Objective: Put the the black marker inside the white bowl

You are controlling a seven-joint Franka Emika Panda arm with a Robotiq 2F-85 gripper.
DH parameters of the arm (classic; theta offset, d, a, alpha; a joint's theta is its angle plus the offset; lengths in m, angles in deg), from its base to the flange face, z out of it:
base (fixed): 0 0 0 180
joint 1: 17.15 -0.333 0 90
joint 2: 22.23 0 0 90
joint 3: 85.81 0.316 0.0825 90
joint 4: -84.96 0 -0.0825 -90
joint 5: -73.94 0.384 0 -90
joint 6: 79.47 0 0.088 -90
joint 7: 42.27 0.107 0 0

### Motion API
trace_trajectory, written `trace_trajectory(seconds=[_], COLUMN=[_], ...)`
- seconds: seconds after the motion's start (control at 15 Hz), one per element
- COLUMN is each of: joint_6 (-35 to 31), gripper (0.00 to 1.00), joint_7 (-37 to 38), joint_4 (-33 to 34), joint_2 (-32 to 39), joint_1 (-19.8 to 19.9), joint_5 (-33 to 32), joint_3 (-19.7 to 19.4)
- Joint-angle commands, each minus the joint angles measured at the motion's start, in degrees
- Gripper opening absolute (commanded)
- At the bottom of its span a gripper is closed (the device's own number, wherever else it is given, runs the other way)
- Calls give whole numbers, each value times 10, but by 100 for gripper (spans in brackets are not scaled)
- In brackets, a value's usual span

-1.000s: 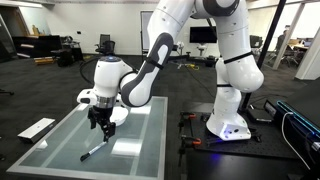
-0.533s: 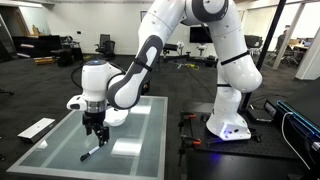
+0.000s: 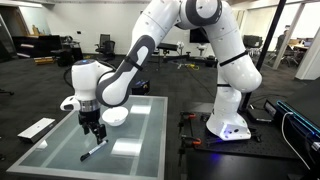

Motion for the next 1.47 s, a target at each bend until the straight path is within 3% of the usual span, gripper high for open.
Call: trace_trajectory(seconds=[0.0,1.2,1.27,1.33,1.4], joint_6=[6,34,36,38,40], gripper=[100,100,91,73,66], joint_7=[-22,-18,-18,-19,-19], joint_4=[30,92,95,98,101], joint_2=[27,108,112,115,118], joint_1=[-3,-13,-12,-12,-12], joint_5=[3,-15,-15,-15,-15], joint_3=[-3,-14,-14,-13,-13])
